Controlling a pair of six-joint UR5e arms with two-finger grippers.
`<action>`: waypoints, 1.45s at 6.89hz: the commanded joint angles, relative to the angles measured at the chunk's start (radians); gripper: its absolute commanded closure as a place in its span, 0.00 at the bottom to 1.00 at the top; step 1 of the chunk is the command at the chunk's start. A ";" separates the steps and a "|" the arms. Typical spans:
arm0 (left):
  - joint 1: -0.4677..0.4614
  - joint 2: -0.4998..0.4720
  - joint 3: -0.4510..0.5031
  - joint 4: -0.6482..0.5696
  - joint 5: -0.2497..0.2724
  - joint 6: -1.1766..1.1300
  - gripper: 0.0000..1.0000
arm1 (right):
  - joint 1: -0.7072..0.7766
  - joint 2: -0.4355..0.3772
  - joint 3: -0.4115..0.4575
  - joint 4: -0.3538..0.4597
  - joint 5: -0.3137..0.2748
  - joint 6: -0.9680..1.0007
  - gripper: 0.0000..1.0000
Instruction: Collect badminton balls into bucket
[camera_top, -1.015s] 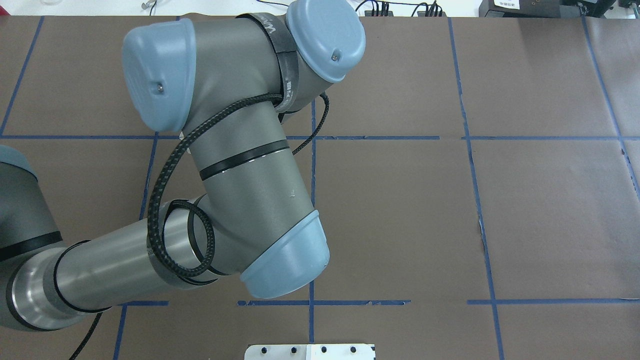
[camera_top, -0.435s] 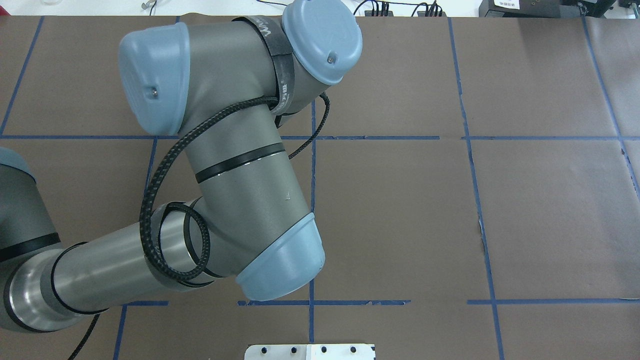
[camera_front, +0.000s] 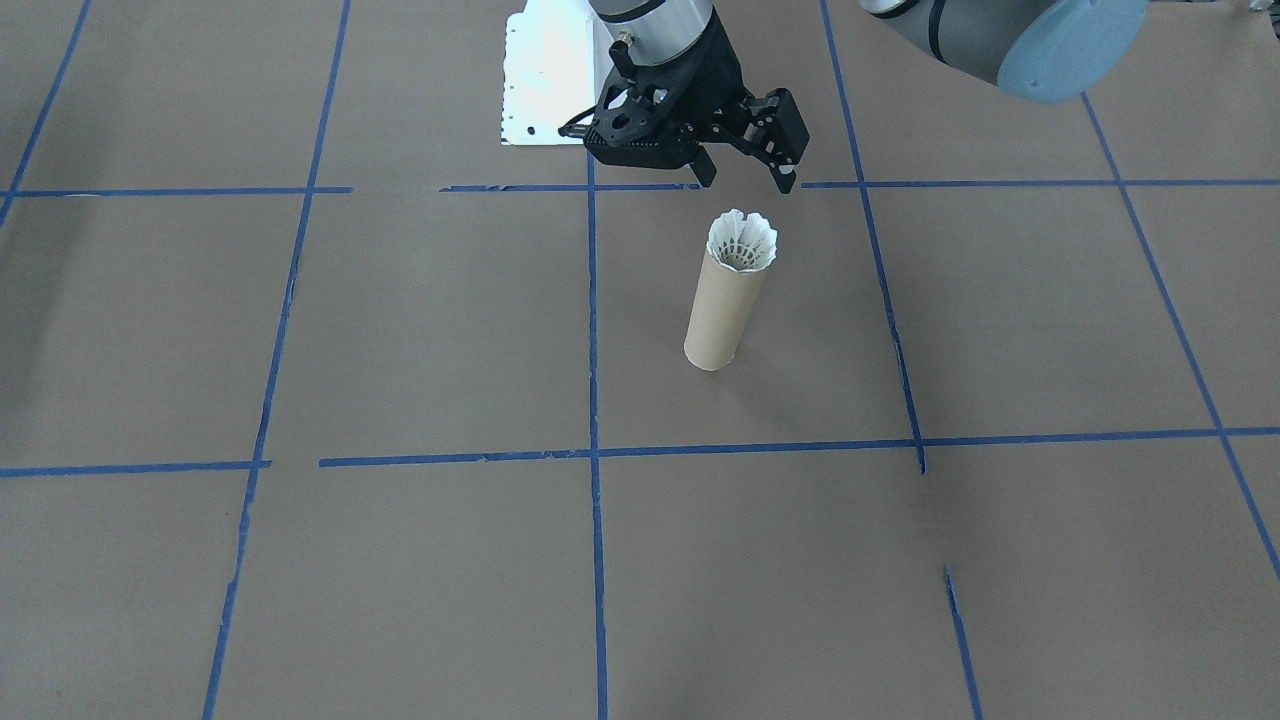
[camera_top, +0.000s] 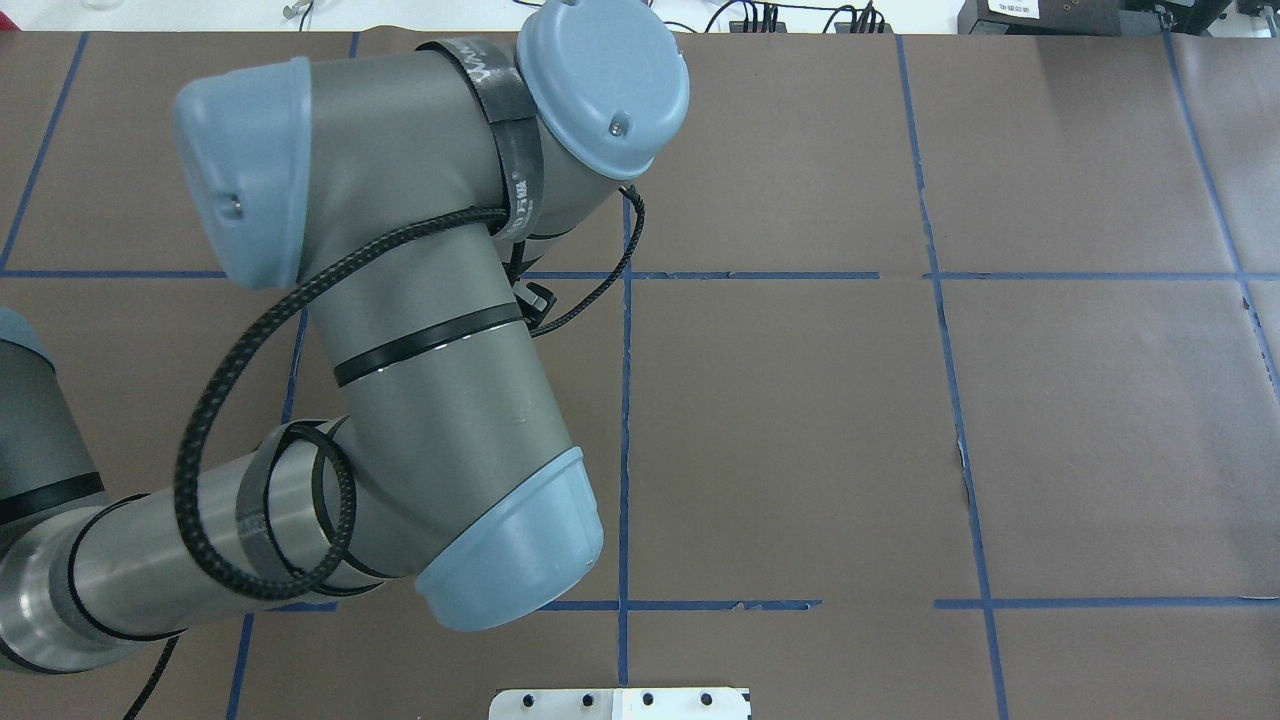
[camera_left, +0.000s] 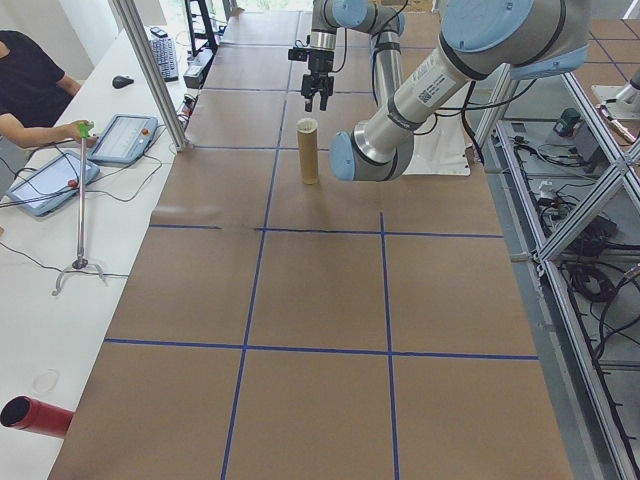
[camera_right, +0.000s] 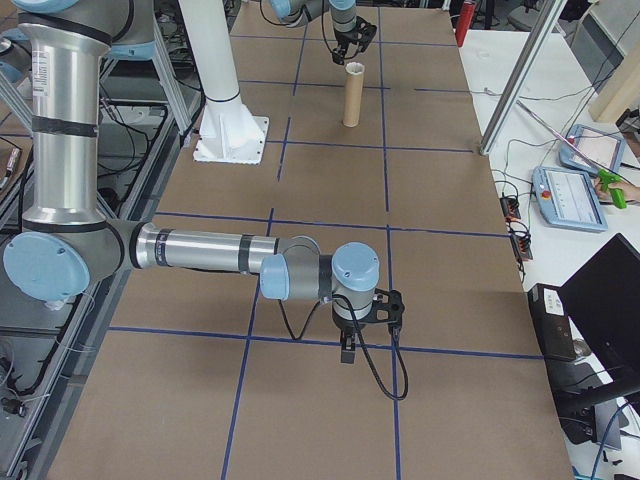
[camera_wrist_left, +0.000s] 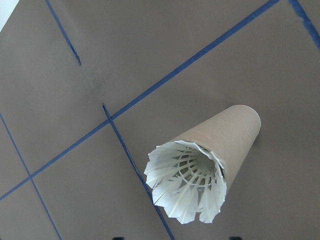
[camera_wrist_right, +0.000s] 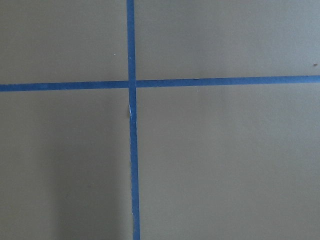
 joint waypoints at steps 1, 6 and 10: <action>-0.009 0.086 -0.151 -0.018 0.000 0.002 0.00 | 0.000 0.000 -0.001 0.000 0.000 -0.001 0.00; -0.377 0.346 -0.168 -0.364 -0.193 0.387 0.00 | 0.000 0.000 -0.001 0.000 0.000 -0.001 0.00; -0.572 0.618 -0.088 -0.708 -0.426 0.416 0.00 | 0.000 0.000 -0.001 0.000 0.000 -0.001 0.00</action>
